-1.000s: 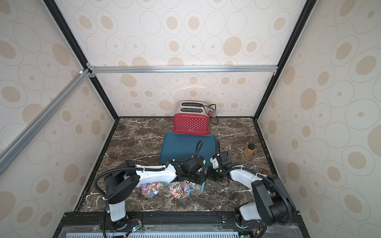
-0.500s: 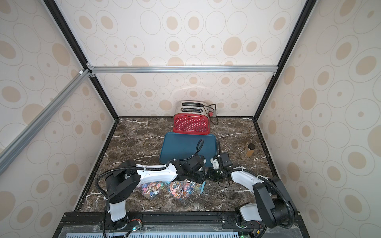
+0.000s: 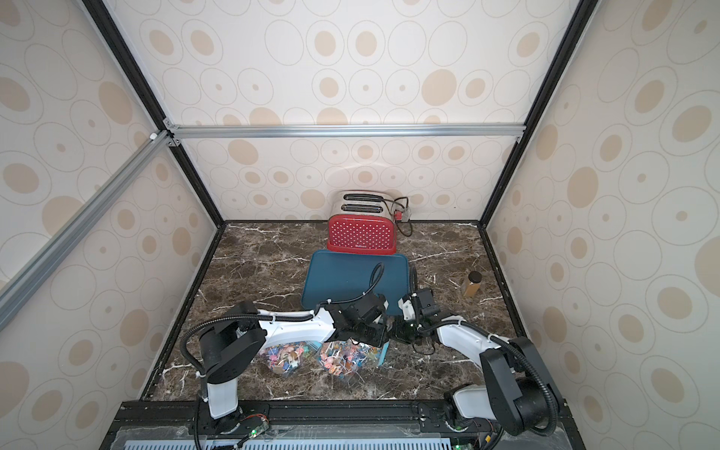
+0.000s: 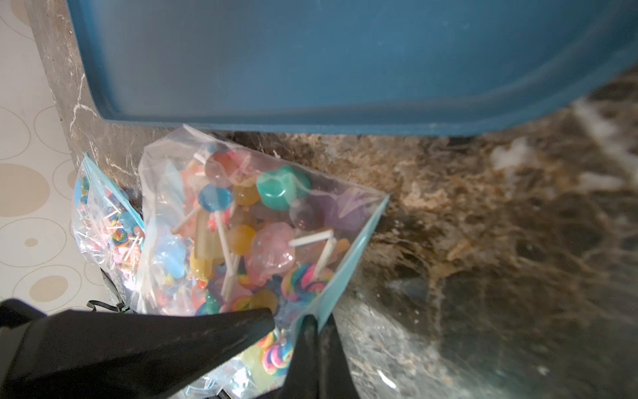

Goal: Pour candies out of the ziploc bag
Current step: Open the ziploc bag at the center of the board.

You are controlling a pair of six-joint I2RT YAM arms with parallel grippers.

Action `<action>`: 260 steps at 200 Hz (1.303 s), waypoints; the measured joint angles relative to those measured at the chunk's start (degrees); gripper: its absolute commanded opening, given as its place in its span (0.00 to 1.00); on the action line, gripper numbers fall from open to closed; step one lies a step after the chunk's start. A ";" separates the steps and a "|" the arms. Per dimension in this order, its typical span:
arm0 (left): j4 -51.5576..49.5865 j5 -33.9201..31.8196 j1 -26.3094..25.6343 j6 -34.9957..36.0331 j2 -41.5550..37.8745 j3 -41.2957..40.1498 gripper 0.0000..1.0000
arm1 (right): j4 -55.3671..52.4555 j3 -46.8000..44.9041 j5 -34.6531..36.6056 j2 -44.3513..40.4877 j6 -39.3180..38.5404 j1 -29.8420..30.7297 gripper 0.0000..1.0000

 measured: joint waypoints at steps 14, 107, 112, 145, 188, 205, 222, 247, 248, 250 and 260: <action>0.00 0.17 0.02 0.11 0.00 0.00 0.41 | -0.20 -0.04 0.13 -0.04 0.04 0.00 0.00; 0.04 1.18 0.02 0.35 0.07 -0.09 0.36 | -0.90 -0.09 0.28 -0.37 0.17 0.00 0.00; 0.00 1.18 -0.02 0.37 0.11 -0.09 0.36 | -0.90 -0.09 0.28 -0.37 0.20 0.00 0.00; -0.66 1.31 -0.48 1.01 0.79 -0.07 0.39 | -0.81 0.00 -0.24 -0.44 0.44 0.02 0.00; -1.40 1.40 -1.60 2.10 1.77 0.57 0.40 | -0.76 0.11 -1.44 -0.79 0.59 0.02 0.00; -1.88 1.20 -1.68 2.36 1.77 0.70 0.40 | -0.76 0.11 -1.60 -0.79 0.59 0.04 0.00; -2.12 0.94 -1.70 2.49 1.77 0.74 0.39 | -0.76 0.11 -1.62 -0.79 0.59 0.04 0.00; -2.32 0.39 -1.70 2.67 1.77 0.74 0.40 | -0.74 0.11 -1.62 -0.79 0.59 0.04 0.00; -2.32 0.37 -1.70 2.67 1.77 0.74 0.40 | -0.74 0.11 -1.62 -0.79 0.59 0.04 0.00; -2.34 0.33 -1.68 2.69 1.77 0.74 0.39 | -0.74 0.11 -1.62 -0.79 0.59 0.04 0.00; -2.40 0.07 -1.70 2.75 1.73 0.74 0.39 | -0.70 0.11 -1.62 -0.76 0.59 0.04 0.00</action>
